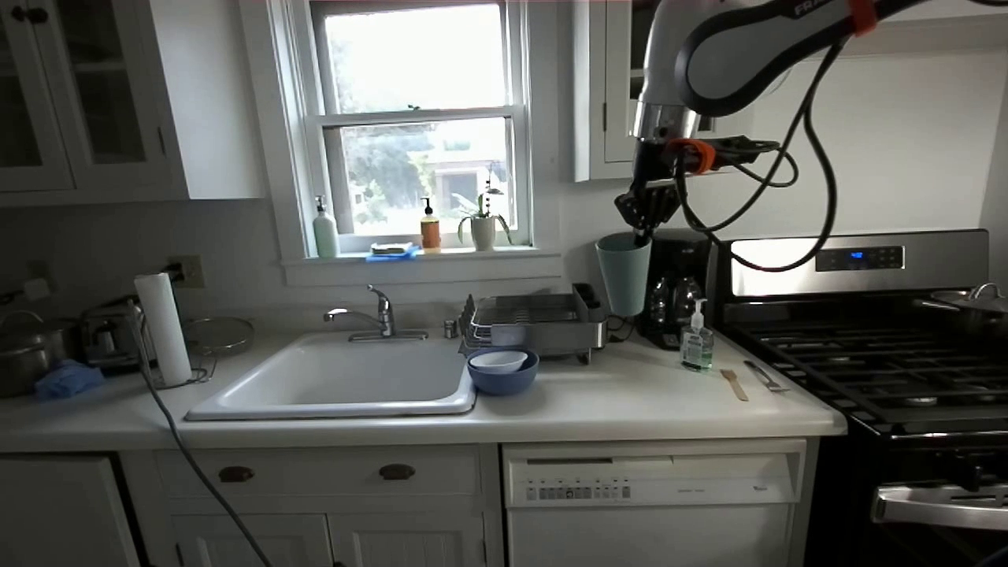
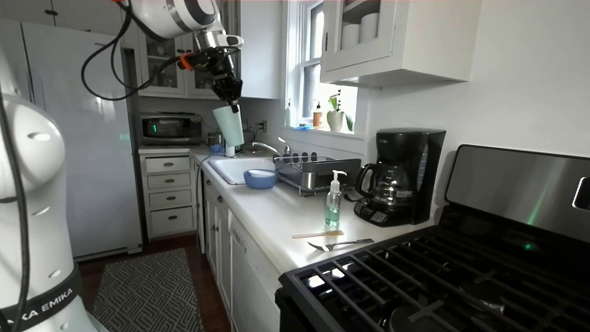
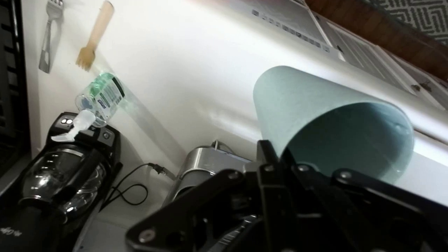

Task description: Move the cup to the left

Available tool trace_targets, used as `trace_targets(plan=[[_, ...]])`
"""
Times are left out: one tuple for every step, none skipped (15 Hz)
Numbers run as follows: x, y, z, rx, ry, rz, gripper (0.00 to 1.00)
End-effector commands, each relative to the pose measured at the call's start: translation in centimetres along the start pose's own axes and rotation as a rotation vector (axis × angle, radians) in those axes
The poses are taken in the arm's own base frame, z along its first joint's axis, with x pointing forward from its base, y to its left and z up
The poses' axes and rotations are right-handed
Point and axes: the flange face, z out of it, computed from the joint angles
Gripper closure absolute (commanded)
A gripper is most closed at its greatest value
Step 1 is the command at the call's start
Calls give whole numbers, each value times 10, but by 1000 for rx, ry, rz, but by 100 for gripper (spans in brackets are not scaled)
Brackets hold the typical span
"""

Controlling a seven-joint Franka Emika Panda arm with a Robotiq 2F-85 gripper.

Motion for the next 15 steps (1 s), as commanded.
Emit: trace_targets(plan=[[59, -4, 19, 69, -27, 98, 99], [71, -1, 29, 105, -45, 114, 99], [82, 2, 38, 120, -47, 142, 99], [91, 5, 48, 129, -48, 169, 99], [99, 5, 60, 131, -50, 198, 99], [106, 7, 71, 131, -55, 236, 99], [110, 5, 83, 116, -65, 271, 99], [115, 5, 94, 105, -66, 312, 99], [118, 2, 105, 108, -82, 343, 99], [121, -1, 116, 102, -81, 376, 99], [123, -4, 126, 98, -84, 414, 99], [124, -8, 134, 98, -99, 445, 99], [126, -11, 141, 84, -97, 468, 99], [126, -12, 143, 59, -85, 468, 99], [116, -5, 142, 79, -110, 427, 99]])
